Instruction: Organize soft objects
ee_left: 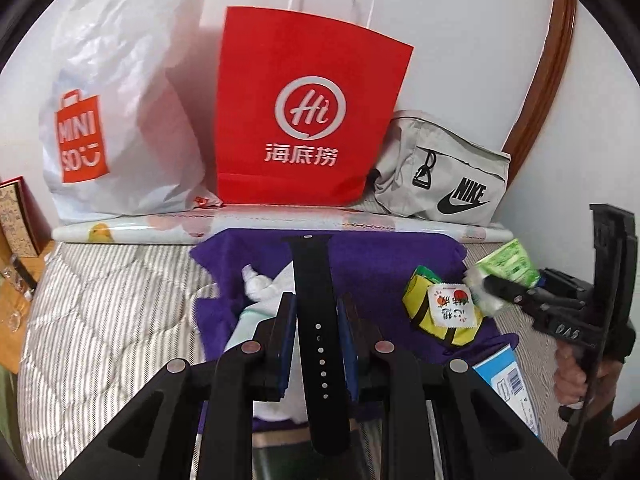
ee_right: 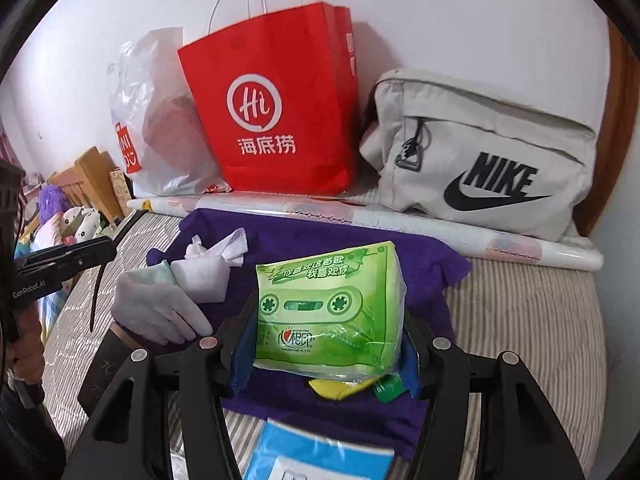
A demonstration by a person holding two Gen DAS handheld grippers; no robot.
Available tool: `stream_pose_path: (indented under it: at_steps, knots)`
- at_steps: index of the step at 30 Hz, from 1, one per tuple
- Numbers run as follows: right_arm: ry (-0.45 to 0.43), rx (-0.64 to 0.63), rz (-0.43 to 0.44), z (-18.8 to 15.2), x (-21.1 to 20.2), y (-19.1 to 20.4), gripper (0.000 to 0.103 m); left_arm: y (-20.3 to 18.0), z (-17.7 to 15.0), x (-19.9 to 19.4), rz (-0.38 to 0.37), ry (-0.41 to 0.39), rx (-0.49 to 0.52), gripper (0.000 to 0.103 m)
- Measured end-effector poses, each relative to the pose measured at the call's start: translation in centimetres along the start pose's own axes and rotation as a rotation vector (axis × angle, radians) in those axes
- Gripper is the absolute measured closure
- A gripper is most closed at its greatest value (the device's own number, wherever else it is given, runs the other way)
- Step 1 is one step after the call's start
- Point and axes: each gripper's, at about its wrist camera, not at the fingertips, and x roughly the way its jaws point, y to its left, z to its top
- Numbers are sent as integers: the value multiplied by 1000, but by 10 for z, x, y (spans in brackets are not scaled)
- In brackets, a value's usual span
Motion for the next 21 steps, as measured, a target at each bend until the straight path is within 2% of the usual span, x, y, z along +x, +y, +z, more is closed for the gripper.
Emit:
stream_pose_path:
  at_steps: [6,11,21]
  knots:
    - [60,-32,38,4,32,6,45,-10,9,28,-37,46,7,83]
    - [118,-56,40,-1,56,7,44,-11,9,53,-87,106,-26,83]
    - [172,-68,19,-6,76,0,41,-10,7,82,-86,168,-46,83]
